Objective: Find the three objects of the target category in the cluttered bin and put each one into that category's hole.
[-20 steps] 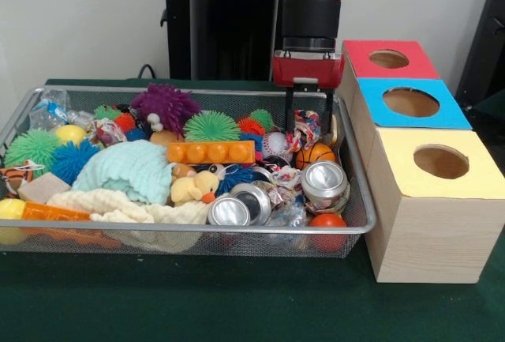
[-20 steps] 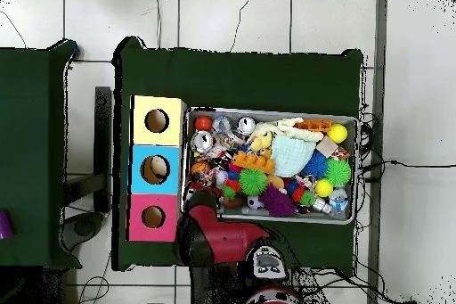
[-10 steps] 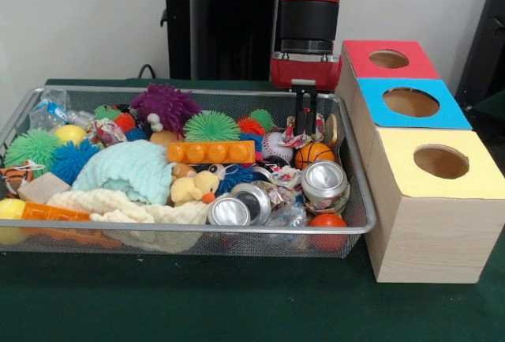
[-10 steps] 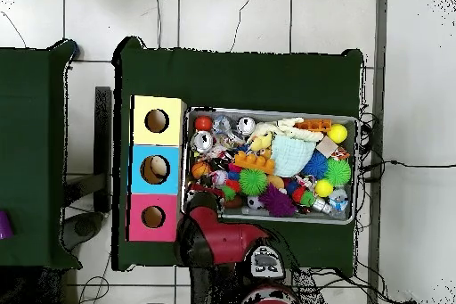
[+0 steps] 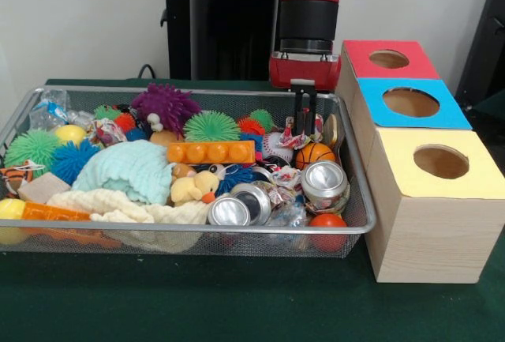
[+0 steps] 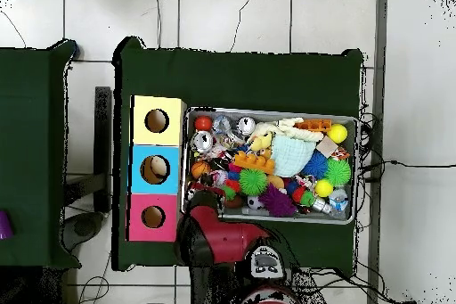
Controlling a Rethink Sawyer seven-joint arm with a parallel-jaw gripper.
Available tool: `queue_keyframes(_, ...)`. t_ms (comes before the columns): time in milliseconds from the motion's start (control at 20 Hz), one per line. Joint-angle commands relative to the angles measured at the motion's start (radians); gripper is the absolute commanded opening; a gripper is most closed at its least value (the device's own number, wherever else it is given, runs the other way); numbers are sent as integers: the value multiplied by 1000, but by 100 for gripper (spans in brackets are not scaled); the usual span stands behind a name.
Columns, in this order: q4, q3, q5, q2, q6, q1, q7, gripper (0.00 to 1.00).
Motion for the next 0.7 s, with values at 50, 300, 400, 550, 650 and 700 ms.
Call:
queue_keyframes(50,-69,58,25,-77,56,-21,131,0)
queue_keyframes(300,-60,84,85,-163,199,-12,139,0)
queue_keyframes(400,-63,89,99,-184,235,-8,137,0)
queue_keyframes(550,-68,88,123,-211,293,4,133,0)
queue_keyframes(650,-71,90,137,-227,328,9,132,0)
queue_keyframes(700,-72,88,144,-234,338,14,135,0)
